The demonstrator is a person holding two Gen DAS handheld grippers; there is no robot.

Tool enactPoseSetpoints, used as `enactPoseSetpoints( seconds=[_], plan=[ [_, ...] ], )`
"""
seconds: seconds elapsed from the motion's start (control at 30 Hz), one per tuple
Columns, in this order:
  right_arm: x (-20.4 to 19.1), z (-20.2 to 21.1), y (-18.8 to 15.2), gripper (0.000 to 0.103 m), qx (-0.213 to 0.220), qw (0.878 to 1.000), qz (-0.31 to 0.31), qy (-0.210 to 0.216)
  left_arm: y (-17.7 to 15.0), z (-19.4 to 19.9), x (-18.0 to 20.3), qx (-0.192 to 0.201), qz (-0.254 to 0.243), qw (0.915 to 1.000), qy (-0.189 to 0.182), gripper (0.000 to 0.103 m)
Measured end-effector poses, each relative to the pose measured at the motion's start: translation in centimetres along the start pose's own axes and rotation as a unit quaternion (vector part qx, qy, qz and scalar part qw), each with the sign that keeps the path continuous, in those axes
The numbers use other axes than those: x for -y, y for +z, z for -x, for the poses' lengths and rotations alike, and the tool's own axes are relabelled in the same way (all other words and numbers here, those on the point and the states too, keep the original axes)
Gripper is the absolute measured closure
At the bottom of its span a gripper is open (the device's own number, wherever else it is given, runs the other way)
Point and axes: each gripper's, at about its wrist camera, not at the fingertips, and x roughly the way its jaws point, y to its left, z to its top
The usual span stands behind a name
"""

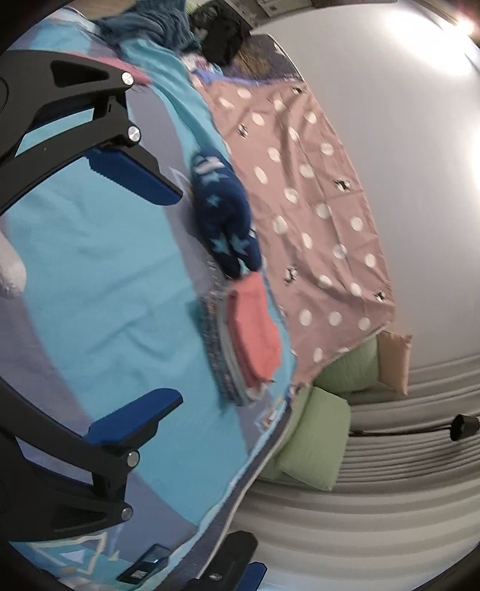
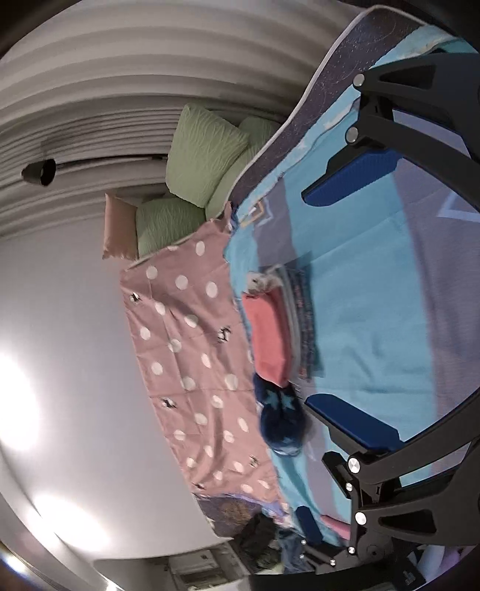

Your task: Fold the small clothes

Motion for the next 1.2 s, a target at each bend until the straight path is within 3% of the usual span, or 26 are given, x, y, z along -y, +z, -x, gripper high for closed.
enactPoseSetpoints(
  seconds=[0.23, 0.57, 1.2],
  plan=[
    [-1.1, 3.3, -2.1, 0.001, -0.008, 1.0, -0.002, 0.004, -2.7, 4.9, -1.9, 0.0, 0.062, 0.9976, -0.031, 0.002],
    [-2.7, 5.4, -3.2, 0.001, -0.011, 1.0, 0.019, -0.002, -5.1, 8.2, -1.3, -0.015, 0.059, 0.9968, -0.051, 0.002],
    [-2.5, 4.7, -4.3, 0.001, -0.048, 0.999, 0.013, -0.005, -6.1, 8.5, -1.4, -0.028, 0.067, 0.9964, -0.044, 0.002]
  ],
)
